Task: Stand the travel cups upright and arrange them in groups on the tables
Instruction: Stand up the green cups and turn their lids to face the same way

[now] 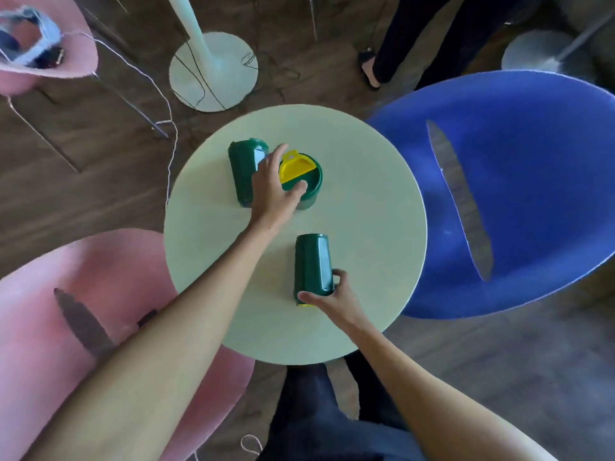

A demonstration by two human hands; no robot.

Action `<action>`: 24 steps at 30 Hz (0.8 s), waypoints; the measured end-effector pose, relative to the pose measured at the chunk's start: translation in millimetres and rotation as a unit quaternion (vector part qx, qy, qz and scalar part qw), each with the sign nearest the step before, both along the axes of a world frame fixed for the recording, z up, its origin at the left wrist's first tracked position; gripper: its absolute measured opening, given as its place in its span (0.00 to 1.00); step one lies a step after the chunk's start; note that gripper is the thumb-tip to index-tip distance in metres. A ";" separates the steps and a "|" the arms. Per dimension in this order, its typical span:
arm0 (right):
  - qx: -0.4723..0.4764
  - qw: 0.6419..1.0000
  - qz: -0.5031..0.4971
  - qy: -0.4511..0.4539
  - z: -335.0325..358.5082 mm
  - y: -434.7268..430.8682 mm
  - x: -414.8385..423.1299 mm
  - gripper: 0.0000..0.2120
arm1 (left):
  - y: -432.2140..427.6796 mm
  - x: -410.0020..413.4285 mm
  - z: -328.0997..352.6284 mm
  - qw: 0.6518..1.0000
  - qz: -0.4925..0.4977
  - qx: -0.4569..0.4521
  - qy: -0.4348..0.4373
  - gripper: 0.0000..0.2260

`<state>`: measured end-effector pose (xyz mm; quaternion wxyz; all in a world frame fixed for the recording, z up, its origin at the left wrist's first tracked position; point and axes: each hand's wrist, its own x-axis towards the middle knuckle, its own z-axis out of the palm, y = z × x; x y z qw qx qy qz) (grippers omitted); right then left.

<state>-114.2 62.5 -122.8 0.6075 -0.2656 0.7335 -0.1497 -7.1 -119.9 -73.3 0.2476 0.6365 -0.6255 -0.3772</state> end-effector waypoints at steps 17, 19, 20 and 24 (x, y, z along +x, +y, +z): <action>-0.124 0.977 -0.065 0.159 53.0 -70.4 4.0 0.45 | -55.7 16.2 -8.6 0.987 -0.121 0.101 0.022 0.22; -0.115 0.983 -0.082 0.118 50.9 -69.8 0.4 0.38 | -55.0 15.8 -11.1 0.988 -0.122 0.090 0.018 0.22; -0.108 0.984 -0.094 0.110 50.3 -69.0 -1.9 0.35 | -54.5 15.4 -12.3 0.989 -0.122 0.087 0.018 0.22; -0.076 0.977 -0.175 0.098 46.8 -69.8 -4.0 0.35 | -51.1 13.1 -13.9 0.989 -0.118 0.081 0.028 0.22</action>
